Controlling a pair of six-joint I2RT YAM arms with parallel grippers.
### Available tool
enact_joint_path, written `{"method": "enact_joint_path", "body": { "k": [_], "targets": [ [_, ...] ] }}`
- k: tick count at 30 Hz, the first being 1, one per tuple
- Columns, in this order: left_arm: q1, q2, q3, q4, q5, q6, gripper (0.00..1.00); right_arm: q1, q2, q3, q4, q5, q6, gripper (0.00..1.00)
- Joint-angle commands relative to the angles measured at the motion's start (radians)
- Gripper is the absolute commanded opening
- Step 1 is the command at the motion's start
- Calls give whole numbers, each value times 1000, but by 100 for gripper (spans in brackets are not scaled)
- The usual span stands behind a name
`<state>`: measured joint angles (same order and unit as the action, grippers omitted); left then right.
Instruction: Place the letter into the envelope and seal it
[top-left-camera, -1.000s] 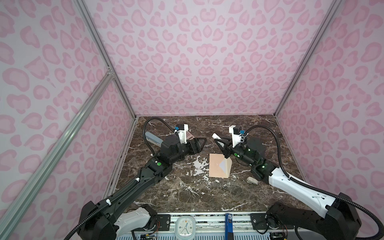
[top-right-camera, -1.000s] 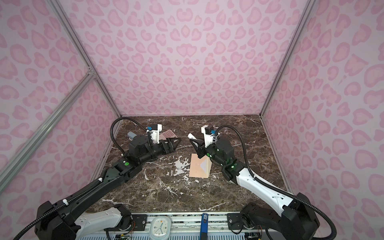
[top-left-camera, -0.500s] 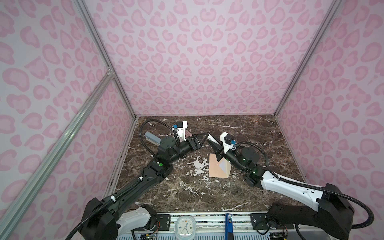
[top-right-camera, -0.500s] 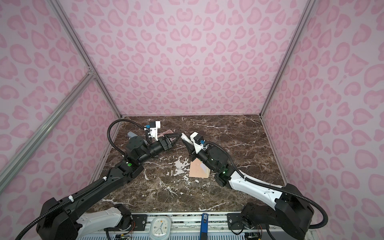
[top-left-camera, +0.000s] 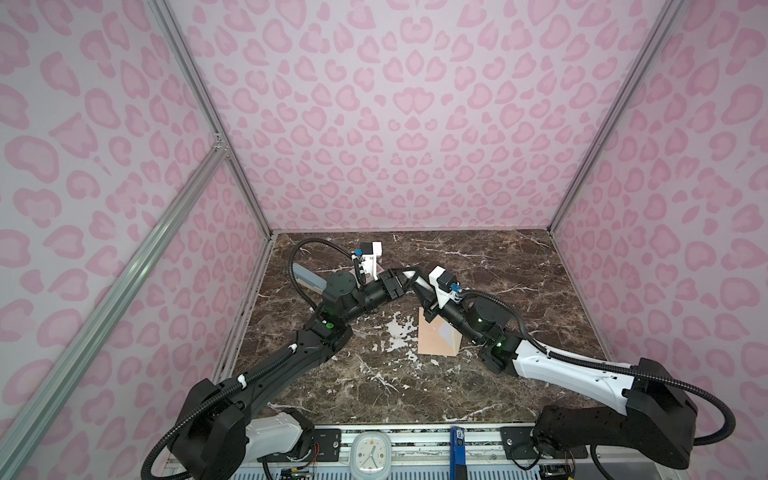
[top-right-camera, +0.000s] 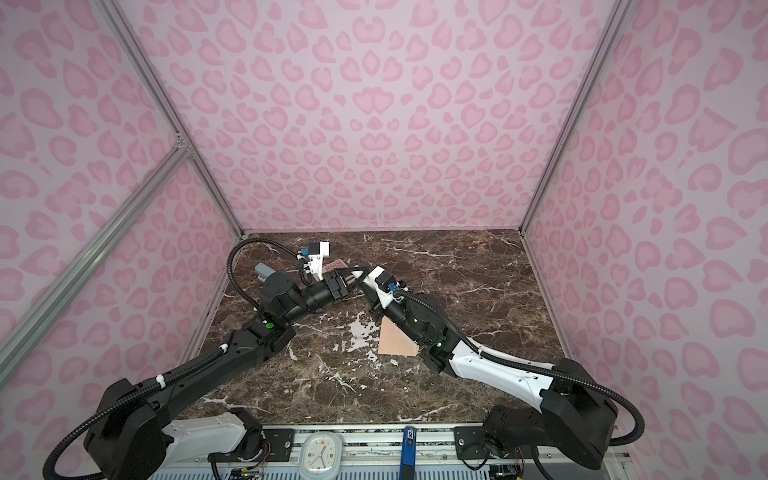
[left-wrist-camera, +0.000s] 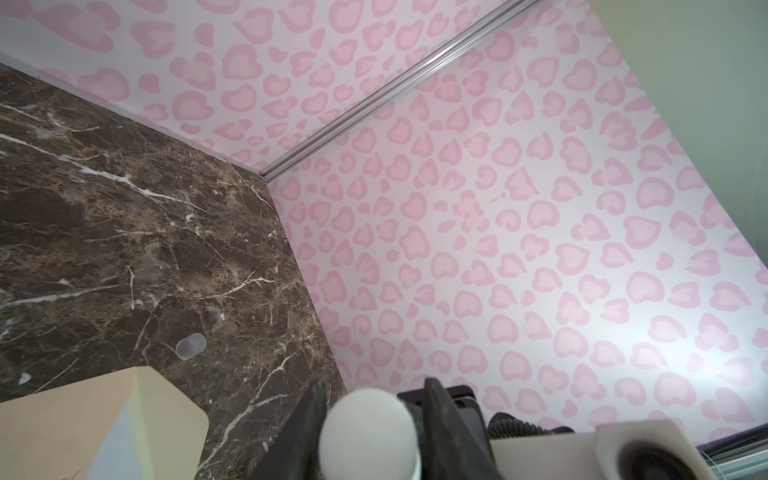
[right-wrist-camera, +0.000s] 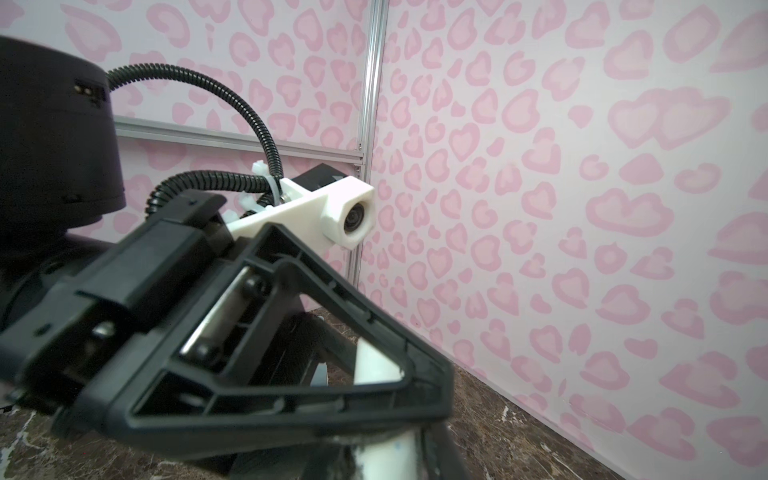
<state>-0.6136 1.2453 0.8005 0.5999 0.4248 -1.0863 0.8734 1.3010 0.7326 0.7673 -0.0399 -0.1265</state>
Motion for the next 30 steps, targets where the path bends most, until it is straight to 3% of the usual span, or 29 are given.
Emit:
{"method": "enact_joint_path", "body": {
  "k": [1, 6, 11, 15, 22, 30],
  "targets": [
    [2, 6, 2, 81, 31, -20, 30, 6, 9, 4, 51, 21, -32, 0],
    [2, -2, 0, 70, 32, -15, 21, 9, 15, 7, 31, 36, -50, 9],
    [6, -27, 11, -2, 16, 19, 19, 9, 10, 12, -43, 50, -68, 39],
    [23, -60, 27, -100, -6, 68, 20, 8, -25, 7, -132, 83, -35, 55],
    [40, -79, 68, -232, -33, 149, 18, 4, -100, 18, -299, 67, 15, 63],
    [48, -83, 177, -485, -57, 401, 17, -68, -101, 120, -520, -187, 147, 62]
  ]
}}
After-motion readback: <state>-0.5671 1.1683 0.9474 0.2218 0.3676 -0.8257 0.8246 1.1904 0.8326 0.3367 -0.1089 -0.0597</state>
